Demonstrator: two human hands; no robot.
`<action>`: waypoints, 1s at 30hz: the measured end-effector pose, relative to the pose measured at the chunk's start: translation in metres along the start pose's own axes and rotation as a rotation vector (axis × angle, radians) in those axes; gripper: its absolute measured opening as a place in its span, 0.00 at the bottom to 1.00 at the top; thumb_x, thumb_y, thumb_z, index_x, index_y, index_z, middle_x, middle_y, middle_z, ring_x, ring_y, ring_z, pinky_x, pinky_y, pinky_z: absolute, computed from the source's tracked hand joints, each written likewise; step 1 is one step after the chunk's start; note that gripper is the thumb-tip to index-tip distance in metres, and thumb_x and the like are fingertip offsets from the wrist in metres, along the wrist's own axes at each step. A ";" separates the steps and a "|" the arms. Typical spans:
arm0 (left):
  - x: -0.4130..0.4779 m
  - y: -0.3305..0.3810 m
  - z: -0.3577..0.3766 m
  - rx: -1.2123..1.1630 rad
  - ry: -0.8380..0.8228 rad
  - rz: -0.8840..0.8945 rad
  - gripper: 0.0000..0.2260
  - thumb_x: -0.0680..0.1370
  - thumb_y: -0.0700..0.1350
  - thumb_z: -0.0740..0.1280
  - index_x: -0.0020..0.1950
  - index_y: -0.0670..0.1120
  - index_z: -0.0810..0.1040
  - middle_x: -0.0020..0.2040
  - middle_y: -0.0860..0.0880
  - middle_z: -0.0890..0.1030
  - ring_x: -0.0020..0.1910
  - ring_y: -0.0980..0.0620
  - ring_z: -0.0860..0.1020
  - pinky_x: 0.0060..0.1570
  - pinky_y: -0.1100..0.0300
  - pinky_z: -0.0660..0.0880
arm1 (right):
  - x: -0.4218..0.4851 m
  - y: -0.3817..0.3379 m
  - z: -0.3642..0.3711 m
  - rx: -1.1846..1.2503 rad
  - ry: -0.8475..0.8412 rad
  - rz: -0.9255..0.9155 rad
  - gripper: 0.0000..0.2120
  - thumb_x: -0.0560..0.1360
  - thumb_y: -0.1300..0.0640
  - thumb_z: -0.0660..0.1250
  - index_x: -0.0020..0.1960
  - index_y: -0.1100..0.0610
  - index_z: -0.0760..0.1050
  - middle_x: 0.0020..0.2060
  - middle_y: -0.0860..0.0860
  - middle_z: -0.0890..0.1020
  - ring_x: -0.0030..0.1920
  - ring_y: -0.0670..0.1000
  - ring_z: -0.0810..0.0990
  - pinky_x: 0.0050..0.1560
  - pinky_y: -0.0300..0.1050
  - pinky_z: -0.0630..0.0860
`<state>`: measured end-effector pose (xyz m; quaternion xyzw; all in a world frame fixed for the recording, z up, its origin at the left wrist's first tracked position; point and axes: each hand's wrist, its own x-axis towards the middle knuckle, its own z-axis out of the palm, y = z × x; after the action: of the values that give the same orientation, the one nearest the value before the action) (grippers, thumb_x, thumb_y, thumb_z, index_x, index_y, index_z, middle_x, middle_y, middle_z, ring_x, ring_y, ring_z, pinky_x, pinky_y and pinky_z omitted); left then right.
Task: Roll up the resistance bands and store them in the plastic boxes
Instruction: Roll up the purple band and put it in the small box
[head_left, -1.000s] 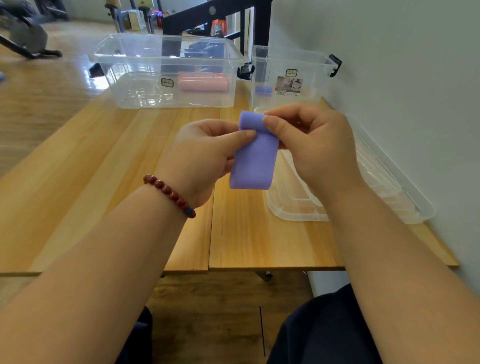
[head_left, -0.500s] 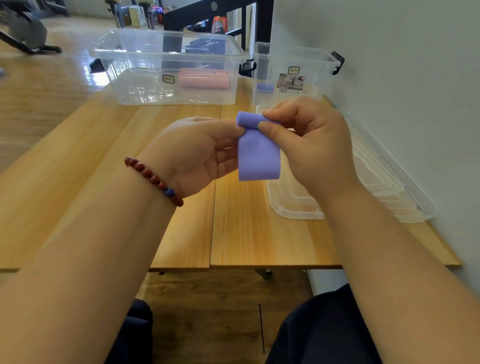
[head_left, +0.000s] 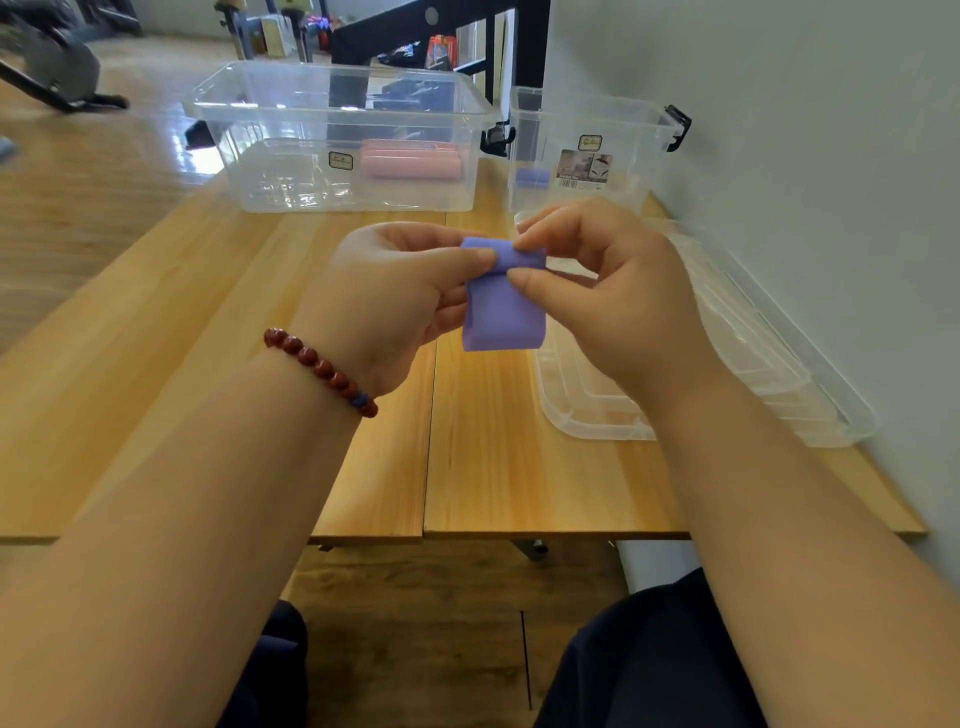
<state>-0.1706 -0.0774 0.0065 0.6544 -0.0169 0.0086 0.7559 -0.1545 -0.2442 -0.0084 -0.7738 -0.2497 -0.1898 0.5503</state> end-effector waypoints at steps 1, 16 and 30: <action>0.000 0.000 0.000 0.009 0.000 0.017 0.04 0.77 0.37 0.69 0.50 0.41 0.81 0.44 0.44 0.85 0.42 0.50 0.85 0.40 0.63 0.79 | 0.001 0.000 -0.002 -0.001 -0.002 0.031 0.09 0.73 0.61 0.72 0.49 0.48 0.78 0.49 0.47 0.82 0.51 0.44 0.82 0.47 0.37 0.79; -0.003 -0.002 0.004 0.082 -0.052 -0.092 0.04 0.78 0.38 0.68 0.51 0.40 0.81 0.42 0.46 0.85 0.40 0.53 0.84 0.38 0.64 0.80 | 0.005 0.001 -0.010 0.082 0.090 0.127 0.07 0.73 0.63 0.73 0.46 0.52 0.81 0.43 0.53 0.86 0.44 0.53 0.85 0.45 0.46 0.82; -0.004 0.006 0.001 -0.093 -0.112 -0.150 0.08 0.79 0.35 0.64 0.57 0.36 0.78 0.46 0.42 0.85 0.42 0.51 0.85 0.41 0.62 0.81 | 0.001 0.003 -0.009 -0.106 0.045 -0.106 0.11 0.72 0.68 0.72 0.44 0.52 0.78 0.44 0.41 0.79 0.47 0.38 0.80 0.43 0.31 0.75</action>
<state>-0.1750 -0.0775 0.0128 0.6174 -0.0104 -0.0856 0.7819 -0.1521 -0.2528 -0.0068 -0.7830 -0.2676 -0.2489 0.5033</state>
